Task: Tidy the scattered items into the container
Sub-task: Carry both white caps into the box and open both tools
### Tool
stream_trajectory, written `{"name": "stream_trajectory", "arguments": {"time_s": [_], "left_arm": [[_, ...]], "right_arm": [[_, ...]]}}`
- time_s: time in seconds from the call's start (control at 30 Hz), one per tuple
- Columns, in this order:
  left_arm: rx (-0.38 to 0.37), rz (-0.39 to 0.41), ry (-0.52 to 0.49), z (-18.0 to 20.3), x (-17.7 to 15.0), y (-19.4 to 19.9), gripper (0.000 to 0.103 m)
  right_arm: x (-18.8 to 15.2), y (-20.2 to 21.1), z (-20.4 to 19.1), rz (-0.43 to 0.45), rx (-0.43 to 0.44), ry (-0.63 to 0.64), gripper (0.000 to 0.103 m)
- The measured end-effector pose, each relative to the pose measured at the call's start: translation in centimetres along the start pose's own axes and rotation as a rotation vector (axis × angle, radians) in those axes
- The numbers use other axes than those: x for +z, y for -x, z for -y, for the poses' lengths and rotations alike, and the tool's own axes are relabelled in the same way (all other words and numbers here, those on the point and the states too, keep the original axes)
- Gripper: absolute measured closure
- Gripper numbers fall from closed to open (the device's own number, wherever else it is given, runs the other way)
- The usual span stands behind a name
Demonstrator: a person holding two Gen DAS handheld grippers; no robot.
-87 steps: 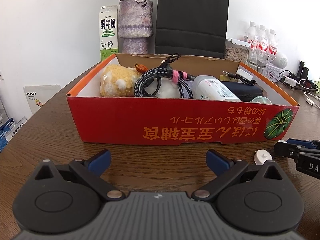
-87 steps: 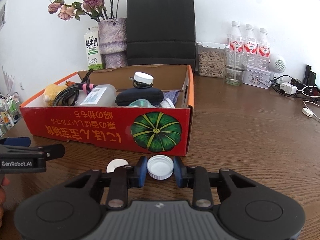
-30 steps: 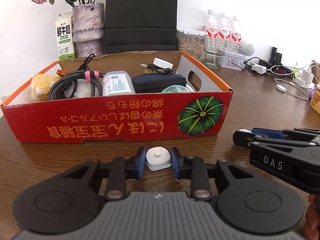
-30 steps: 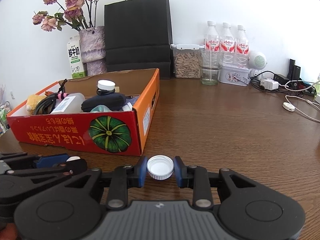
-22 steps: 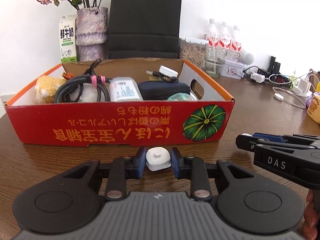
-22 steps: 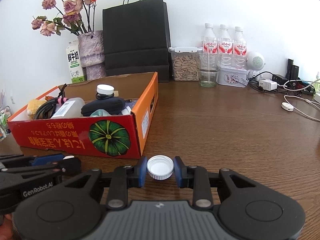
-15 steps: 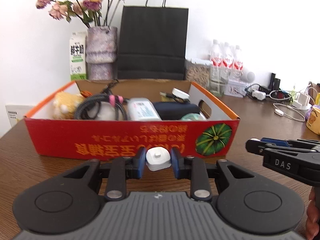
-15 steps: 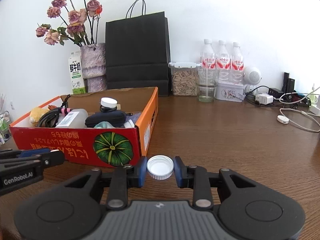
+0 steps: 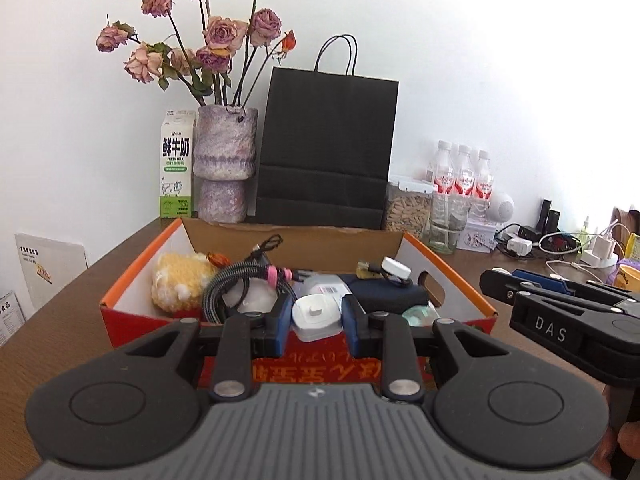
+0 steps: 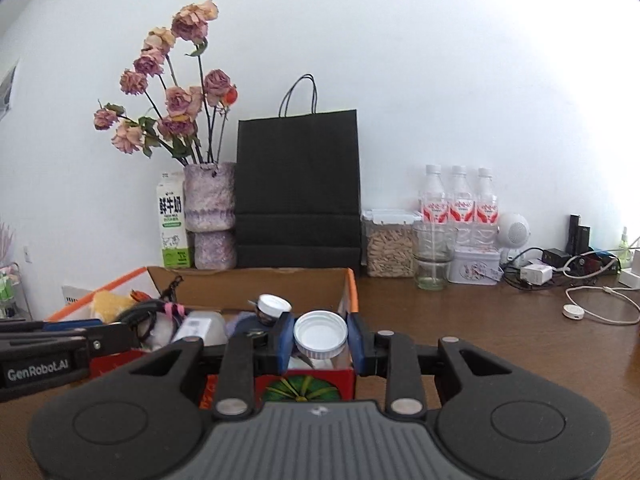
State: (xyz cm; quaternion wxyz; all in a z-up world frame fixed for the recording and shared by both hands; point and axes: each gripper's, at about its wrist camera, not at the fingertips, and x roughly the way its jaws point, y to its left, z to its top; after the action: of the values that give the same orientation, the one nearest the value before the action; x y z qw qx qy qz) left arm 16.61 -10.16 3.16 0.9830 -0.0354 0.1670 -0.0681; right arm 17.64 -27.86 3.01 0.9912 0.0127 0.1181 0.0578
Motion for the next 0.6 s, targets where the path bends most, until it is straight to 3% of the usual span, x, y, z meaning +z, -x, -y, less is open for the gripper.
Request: {"name": "stream_trajectory", "arguments": {"time_s": [0.3, 0.6], "left_arm": [[0.049, 0.103, 0.004, -2.1, 3.4, -4.4, 0.075], [0.111, 0.018, 0.019, -5.9, 3.6, -8.7, 0.076]], "right_arm": [[3.2, -4.9, -2.4, 0.038, 0.019, -0.043, 0.075], [2.3, -9.5, -1.1, -0.025, 0.013, -0.073, 0.075]]}}
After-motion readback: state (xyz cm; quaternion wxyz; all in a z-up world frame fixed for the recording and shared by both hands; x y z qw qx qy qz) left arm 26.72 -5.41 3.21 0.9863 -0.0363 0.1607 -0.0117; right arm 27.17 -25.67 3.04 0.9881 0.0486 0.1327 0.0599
